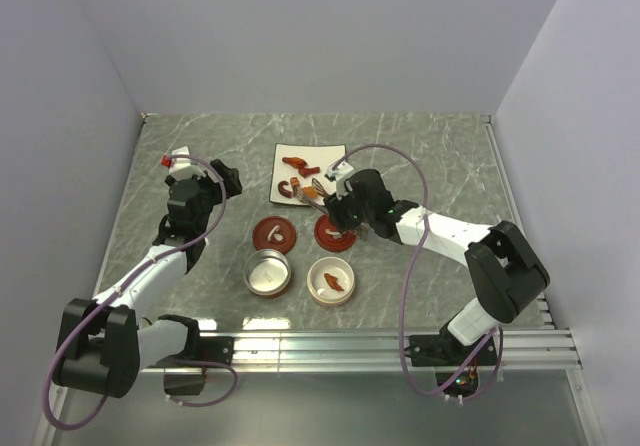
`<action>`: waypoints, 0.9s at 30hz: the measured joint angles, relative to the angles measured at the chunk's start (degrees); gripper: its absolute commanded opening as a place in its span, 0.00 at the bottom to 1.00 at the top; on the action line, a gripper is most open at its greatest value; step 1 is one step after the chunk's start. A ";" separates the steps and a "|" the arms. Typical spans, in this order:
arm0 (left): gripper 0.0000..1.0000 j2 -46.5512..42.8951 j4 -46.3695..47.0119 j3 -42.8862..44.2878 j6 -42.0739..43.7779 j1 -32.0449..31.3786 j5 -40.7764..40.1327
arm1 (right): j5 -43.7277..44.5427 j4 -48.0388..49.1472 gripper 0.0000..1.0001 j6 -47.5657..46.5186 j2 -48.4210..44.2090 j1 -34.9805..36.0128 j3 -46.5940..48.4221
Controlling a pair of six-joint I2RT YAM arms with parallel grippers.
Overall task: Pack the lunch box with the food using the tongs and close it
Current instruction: Pick up the food using the clamp
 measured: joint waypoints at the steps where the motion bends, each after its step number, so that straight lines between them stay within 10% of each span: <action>1: 1.00 0.00 0.02 0.00 0.00 0.00 0.00 | 0.00 -0.15 0.50 -0.04 0.00 0.00 0.00; 10: 0.99 -0.07 0.02 0.00 0.00 0.00 0.00 | -0.15 -1.40 0.28 -0.39 1.44 0.09 0.50; 27: 0.99 -0.48 0.28 -0.13 0.00 0.00 0.00 | 0.28 -2.97 0.24 0.20 -5.57 1.75 -1.38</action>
